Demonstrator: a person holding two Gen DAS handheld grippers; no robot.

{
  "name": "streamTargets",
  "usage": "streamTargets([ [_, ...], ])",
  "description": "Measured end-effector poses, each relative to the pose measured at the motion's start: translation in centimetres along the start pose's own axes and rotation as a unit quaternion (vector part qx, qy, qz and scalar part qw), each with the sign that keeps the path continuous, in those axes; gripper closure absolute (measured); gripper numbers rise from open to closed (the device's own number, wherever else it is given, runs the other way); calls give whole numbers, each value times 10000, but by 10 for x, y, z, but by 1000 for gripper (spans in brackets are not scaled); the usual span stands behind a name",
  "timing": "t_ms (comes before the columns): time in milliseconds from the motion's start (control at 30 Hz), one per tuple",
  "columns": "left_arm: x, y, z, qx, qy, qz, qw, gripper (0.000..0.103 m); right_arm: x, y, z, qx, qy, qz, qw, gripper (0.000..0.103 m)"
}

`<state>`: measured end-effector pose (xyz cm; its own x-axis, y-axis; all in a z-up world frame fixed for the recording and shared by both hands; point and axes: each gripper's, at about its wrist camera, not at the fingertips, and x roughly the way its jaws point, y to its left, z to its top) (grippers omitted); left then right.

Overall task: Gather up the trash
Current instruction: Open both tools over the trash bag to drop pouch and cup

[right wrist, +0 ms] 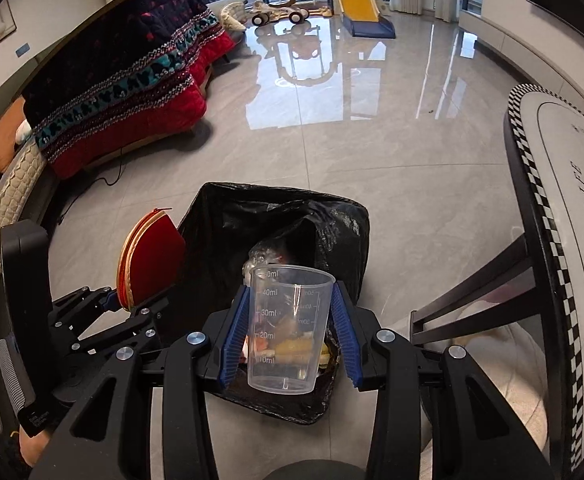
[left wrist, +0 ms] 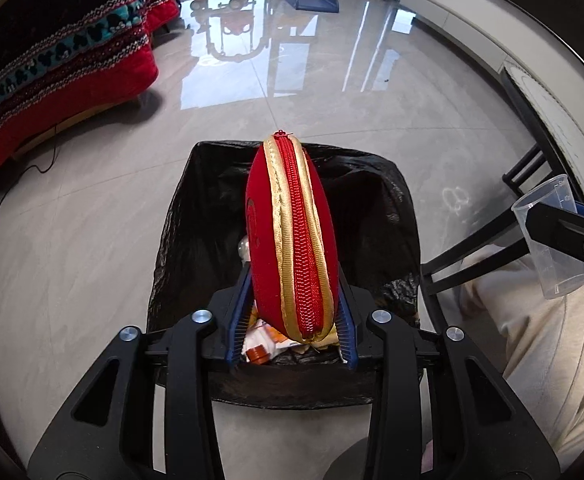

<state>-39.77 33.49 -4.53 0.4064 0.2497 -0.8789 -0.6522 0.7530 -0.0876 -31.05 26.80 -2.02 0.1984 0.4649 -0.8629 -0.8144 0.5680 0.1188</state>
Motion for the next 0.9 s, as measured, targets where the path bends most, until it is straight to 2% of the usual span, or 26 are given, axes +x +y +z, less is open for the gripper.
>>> streamTargets([
  [33, 2, 4, 0, -68, 37, 68, 9999, 32, 0, 0, 2, 15, 9, -24, 10000, 41],
  [67, 2, 8, -1, -151, 23, 188, 9997, 7, -2, 0, 2, 57, -67, -32, 10000, 31],
  [200, 4, 17, -6, -156, -42, 501, 9986, 6, -3, -2, 0, 59, -150, -8, 9999, 30],
  [633, 8, 13, -3, -26, 68, 451, 9990, 6, -3, -15, 0, 276, -181, 19, 9995, 30],
  [900, -5, -15, 8, 269, -94, 361, 9989, 6, -21, -39, 5, 470, -427, 23, 9980, 30],
])
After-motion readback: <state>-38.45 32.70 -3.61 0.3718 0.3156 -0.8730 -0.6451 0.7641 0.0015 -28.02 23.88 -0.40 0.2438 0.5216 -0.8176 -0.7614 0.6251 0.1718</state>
